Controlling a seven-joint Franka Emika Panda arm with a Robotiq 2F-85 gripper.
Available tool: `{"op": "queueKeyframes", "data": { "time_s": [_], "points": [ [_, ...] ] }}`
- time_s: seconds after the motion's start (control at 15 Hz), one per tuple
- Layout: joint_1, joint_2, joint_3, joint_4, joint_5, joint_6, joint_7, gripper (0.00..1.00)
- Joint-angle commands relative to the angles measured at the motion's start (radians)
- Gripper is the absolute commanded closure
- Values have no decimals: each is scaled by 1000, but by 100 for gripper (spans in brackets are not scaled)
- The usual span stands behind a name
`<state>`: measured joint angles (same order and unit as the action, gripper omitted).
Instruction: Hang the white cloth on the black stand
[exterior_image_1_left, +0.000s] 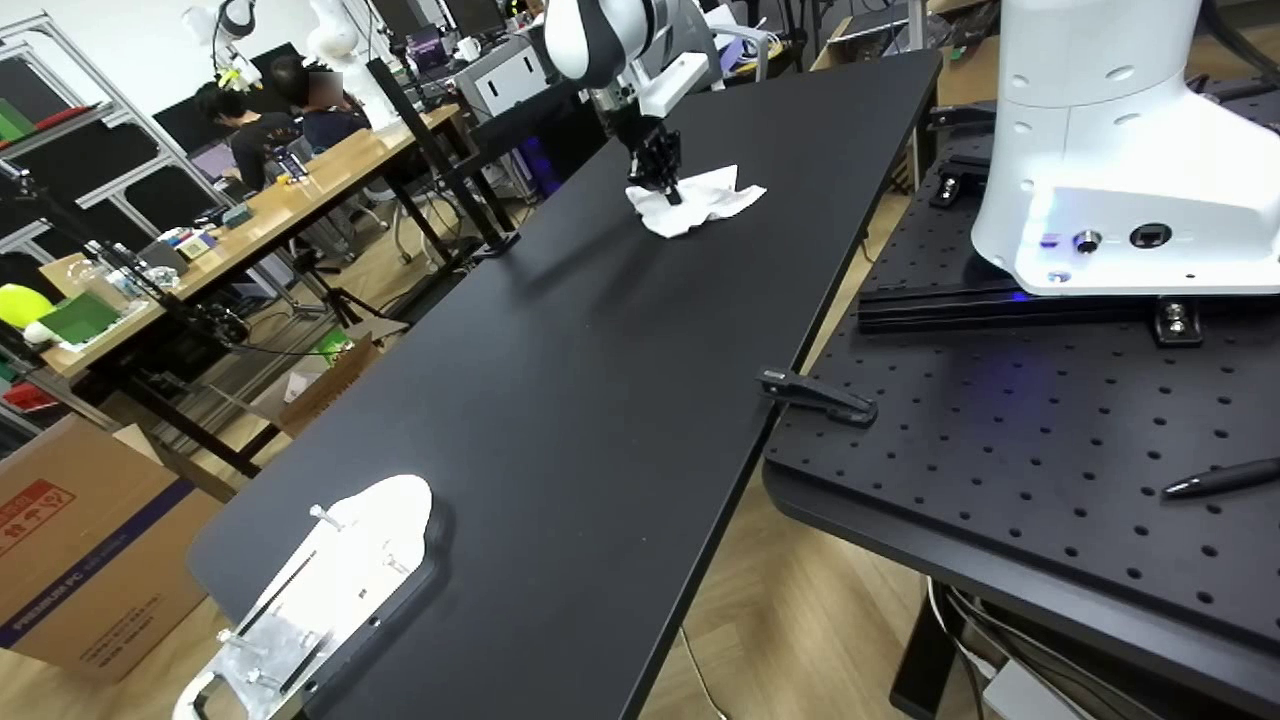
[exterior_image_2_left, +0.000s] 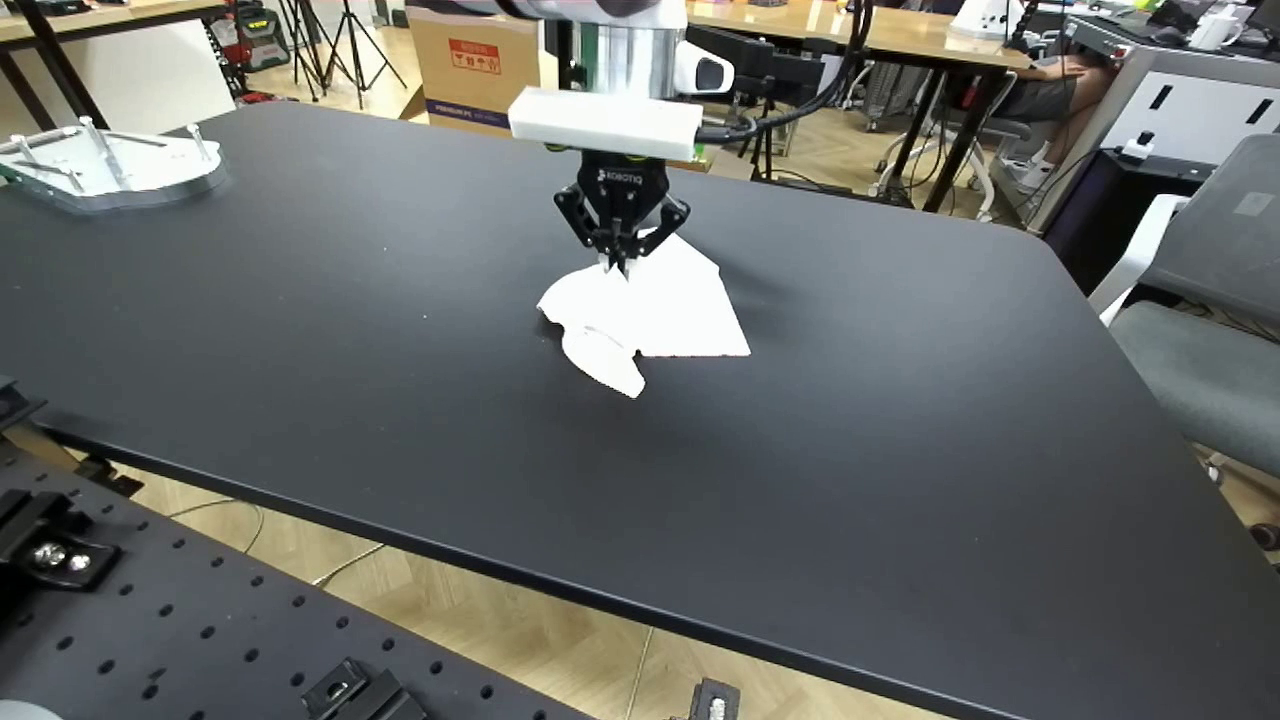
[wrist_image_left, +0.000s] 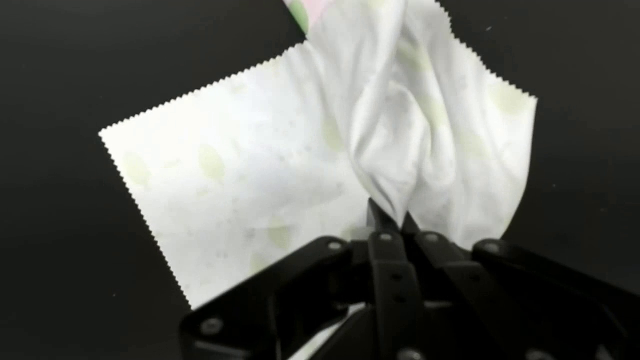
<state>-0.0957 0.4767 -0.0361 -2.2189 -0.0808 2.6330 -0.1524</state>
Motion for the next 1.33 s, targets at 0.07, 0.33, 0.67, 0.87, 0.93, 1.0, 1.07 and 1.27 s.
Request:
{"op": "queueKeyframes", "data": {
  "time_s": [0.07,0.33,0.67,0.87,0.93,1.0,1.07,1.27],
  "points": [
    [38,-128,-12,-25,-34,-153,21,99],
    [71,-271,-6,-13,-66,-379,40,99],
    [88,-418,-1,71,-160,-643,53,99],
    [61,-449,-16,165,-195,-748,27,99],
    [49,-446,-26,203,-195,-776,16,99],
    [38,-438,-36,244,-197,-804,2,99],
    [25,-420,-46,292,-191,-833,-10,99],
    [-1,-372,-64,399,-182,-889,-47,99]
  ]
}}
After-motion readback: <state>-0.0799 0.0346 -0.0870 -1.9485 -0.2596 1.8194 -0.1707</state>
